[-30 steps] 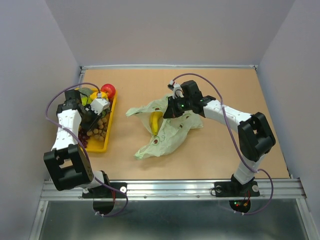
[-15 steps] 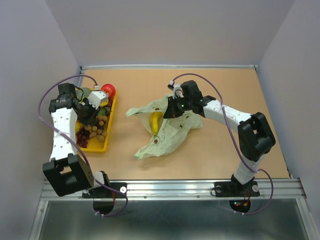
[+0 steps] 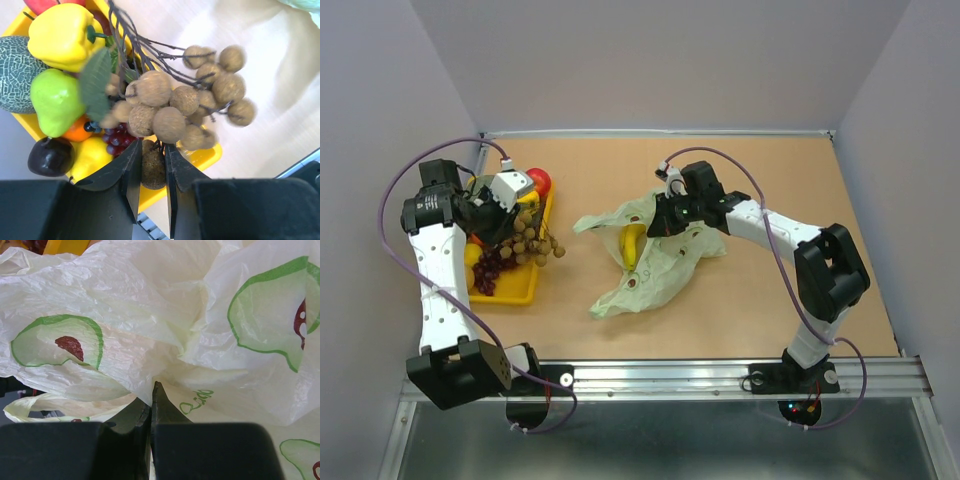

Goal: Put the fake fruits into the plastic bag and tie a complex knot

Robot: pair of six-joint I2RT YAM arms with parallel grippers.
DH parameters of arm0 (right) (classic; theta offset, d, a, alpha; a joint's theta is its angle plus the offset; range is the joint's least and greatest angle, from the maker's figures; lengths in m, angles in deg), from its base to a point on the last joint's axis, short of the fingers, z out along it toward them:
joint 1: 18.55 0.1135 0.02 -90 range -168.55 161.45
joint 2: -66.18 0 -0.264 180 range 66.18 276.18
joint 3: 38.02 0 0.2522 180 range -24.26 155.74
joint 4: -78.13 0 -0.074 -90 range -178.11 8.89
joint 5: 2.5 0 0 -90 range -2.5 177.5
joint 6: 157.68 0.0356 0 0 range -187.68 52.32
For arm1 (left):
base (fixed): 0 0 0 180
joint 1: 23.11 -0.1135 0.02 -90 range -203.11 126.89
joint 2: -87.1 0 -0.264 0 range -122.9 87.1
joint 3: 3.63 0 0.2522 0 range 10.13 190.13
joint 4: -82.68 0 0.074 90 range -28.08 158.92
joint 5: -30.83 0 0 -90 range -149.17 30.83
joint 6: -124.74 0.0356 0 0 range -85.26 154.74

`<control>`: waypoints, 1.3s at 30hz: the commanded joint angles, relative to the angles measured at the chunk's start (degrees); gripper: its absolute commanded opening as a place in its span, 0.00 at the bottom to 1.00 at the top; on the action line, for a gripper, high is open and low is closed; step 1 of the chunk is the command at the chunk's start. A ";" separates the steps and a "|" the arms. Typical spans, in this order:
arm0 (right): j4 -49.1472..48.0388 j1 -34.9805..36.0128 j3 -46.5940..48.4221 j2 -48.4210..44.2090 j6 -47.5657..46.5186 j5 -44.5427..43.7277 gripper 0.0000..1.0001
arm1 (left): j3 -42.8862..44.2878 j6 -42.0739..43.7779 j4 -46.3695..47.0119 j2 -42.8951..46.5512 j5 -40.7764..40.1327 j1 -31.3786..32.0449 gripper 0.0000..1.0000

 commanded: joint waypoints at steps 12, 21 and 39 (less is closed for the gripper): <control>-0.91 0.27 3.49 0.64 0.09 -1.12 0.00 | -0.31 6.38 -2.64 12.46 9.95 1.61 0.00; -0.91 0.27 6.30 1.25 1.14 -1.47 0.00 | -5.32 4.89 -2.64 16.34 9.78 8.82 0.00; -1.18 0.18 7.98 0.20 2.03 -2.97 0.00 | -18.42 -3.00 0.51 23.45 -5.50 10.94 0.00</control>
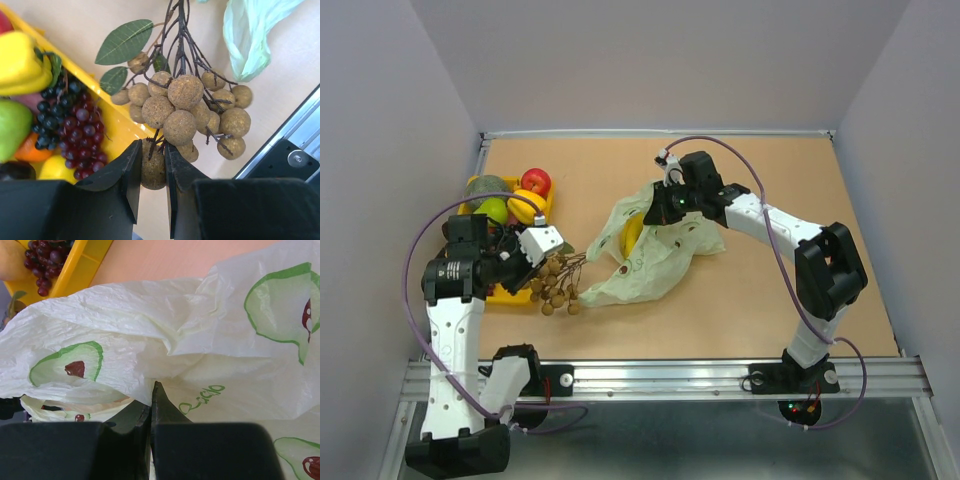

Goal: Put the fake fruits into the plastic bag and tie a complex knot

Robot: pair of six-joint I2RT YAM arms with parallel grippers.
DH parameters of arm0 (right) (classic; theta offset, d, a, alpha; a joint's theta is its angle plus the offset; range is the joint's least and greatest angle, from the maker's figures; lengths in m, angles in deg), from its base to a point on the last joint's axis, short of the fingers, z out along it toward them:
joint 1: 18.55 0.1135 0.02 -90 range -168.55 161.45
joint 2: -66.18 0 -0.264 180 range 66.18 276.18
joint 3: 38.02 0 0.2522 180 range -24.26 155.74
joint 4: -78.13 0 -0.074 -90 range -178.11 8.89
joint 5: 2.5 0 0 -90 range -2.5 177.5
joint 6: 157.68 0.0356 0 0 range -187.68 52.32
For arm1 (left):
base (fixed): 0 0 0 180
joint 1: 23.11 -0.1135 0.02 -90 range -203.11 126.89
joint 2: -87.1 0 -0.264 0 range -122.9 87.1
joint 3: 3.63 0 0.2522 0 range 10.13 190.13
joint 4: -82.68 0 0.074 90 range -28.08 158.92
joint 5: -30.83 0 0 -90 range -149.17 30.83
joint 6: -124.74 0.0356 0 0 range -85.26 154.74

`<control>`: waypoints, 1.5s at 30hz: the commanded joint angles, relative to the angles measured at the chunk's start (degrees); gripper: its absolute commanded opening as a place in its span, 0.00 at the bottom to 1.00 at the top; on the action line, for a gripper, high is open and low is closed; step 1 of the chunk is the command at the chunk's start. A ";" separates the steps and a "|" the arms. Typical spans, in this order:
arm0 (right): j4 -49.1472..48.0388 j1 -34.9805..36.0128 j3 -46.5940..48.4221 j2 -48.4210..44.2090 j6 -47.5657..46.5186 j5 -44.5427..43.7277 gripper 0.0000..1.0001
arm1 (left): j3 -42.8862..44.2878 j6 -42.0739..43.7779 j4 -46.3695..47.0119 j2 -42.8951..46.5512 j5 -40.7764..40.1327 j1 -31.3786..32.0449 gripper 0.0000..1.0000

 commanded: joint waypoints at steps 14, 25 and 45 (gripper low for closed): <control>-1.42 0.18 1.41 -1.78 -1.18 -0.52 0.00 | -4.03 0.14 -0.12 3.86 -11.98 0.20 0.00; -1.42 0.27 1.06 -0.72 -0.21 3.87 0.00 | 0.62 -2.76 1.09 -3.94 3.75 2.13 0.00; -1.59 0.45 -0.60 -1.68 -4.33 13.44 0.00 | 1.94 -35.37 30.45 -13.71 -3.96 17.69 0.00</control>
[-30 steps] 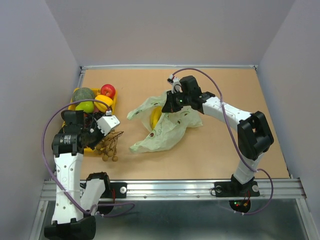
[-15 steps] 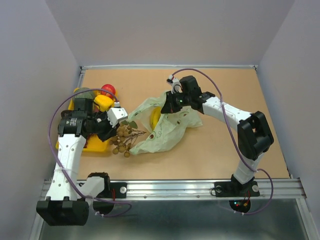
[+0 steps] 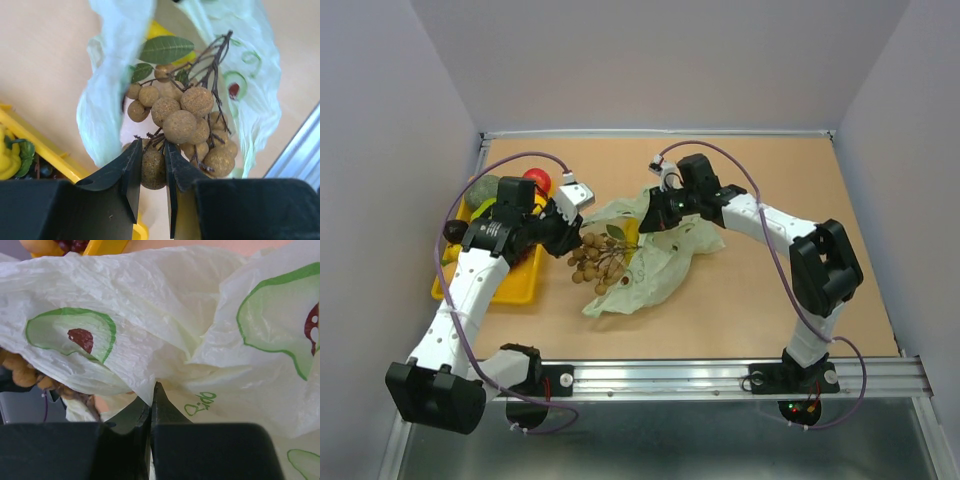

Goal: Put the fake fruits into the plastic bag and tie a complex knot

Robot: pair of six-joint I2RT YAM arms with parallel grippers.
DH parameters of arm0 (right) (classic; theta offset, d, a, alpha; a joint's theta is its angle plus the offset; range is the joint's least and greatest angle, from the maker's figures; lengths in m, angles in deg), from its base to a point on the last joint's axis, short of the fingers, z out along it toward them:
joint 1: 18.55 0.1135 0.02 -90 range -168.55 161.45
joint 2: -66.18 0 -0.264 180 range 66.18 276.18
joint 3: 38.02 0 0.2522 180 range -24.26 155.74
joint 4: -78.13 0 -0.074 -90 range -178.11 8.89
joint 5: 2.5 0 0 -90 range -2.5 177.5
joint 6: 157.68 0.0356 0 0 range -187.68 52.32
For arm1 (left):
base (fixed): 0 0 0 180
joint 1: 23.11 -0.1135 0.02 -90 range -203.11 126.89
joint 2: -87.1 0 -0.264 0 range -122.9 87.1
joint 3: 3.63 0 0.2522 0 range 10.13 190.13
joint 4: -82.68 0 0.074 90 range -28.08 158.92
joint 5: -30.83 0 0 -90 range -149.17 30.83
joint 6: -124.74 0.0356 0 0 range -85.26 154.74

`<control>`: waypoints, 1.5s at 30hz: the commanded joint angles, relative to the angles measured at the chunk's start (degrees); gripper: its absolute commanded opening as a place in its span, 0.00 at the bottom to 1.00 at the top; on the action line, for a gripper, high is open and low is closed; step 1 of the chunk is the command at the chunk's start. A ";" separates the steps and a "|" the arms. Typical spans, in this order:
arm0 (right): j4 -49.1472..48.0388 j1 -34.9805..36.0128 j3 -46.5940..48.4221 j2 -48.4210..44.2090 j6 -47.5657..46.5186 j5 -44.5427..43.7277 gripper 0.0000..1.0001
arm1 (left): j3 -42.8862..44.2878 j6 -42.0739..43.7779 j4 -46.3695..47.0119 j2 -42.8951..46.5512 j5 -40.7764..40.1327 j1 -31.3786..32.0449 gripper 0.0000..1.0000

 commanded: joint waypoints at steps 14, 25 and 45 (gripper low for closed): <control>-1.55 0.54 1.91 -4.40 -5.68 11.01 0.00 | 3.66 -11.89 12.62 -5.72 -10.39 3.05 0.00; -1.37 0.45 -0.46 -7.30 -5.86 8.56 0.00 | -0.03 -9.26 13.58 -3.69 -19.10 3.59 0.00; -1.28 0.54 4.47 -3.96 -1.20 8.20 0.00 | 11.38 -12.23 10.66 -9.05 -1.89 13.07 0.00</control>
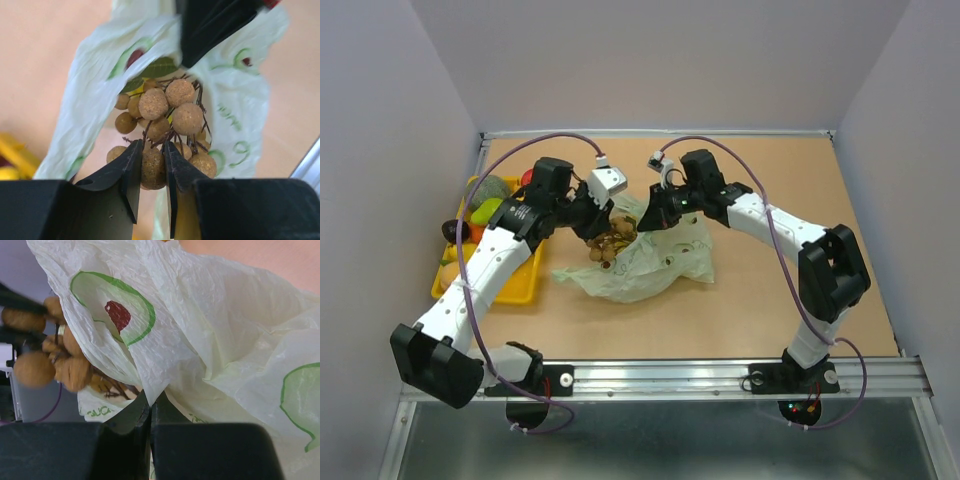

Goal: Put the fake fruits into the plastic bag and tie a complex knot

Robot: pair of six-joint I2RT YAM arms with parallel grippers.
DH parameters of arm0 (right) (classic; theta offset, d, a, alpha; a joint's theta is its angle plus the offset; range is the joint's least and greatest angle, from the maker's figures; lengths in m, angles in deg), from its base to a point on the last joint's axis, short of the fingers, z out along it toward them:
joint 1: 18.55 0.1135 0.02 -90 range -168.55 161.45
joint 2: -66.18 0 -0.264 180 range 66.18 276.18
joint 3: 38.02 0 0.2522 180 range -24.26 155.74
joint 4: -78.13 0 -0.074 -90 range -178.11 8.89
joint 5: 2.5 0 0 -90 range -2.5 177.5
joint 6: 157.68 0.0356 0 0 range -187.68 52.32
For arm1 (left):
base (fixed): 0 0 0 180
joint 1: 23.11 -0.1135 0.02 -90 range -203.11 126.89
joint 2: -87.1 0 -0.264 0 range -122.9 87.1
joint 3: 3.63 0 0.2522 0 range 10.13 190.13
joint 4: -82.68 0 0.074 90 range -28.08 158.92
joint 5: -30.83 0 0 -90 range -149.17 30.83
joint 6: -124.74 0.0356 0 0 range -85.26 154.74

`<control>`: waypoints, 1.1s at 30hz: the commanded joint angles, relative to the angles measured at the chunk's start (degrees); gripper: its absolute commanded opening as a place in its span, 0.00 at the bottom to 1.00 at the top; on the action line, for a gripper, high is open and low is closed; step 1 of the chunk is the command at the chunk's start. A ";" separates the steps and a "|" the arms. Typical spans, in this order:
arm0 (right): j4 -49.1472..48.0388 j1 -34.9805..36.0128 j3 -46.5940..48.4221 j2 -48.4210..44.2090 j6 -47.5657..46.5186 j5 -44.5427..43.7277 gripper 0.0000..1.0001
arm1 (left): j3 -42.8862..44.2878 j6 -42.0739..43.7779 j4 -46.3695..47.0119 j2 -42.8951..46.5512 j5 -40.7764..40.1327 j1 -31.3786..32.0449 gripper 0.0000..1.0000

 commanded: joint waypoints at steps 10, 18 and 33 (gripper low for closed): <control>-1.73 -1.32 -1.48 -6.96 -0.42 1.34 0.00 | -5.60 -16.69 26.35 -5.75 9.09 4.16 0.00; -1.37 -3.53 -1.57 -8.90 -1.22 7.58 0.00 | -15.55 -30.59 45.11 -3.80 8.31 3.71 0.00; -1.37 -3.53 -7.80 -8.90 0.72 3.89 0.00 | -10.38 -18.67 29.59 -10.32 14.30 4.06 0.67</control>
